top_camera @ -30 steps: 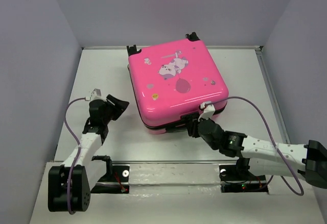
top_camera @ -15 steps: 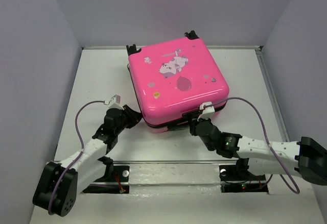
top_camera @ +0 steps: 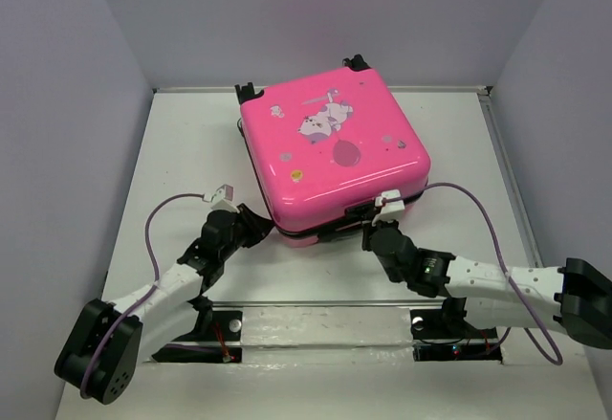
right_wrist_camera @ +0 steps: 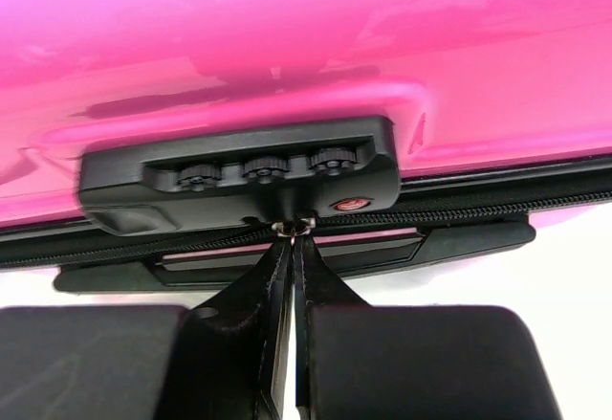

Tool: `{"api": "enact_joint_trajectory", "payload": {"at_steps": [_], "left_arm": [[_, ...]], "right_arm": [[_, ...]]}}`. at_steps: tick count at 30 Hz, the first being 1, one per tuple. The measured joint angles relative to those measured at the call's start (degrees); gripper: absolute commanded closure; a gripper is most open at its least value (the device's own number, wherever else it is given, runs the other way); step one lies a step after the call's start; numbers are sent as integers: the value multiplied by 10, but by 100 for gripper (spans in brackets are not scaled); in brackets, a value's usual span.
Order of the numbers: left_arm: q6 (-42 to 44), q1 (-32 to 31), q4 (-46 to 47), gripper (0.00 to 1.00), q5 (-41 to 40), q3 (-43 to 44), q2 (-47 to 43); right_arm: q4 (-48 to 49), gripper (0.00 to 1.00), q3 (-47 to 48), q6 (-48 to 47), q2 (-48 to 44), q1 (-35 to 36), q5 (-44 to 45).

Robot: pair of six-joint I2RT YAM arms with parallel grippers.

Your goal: Pack the luggage

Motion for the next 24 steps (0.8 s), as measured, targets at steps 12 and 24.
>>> {"api": "enact_joint_trajectory", "payload": {"at_steps": [12,24], "left_arm": [[0,-32,14,71,-37,1,37],[6,-52,-14,71,-121,26,119]], "right_arm": [[-37,93,51,8,56,6,-123],[-8,93,147,-26,185,71,-128]]}}
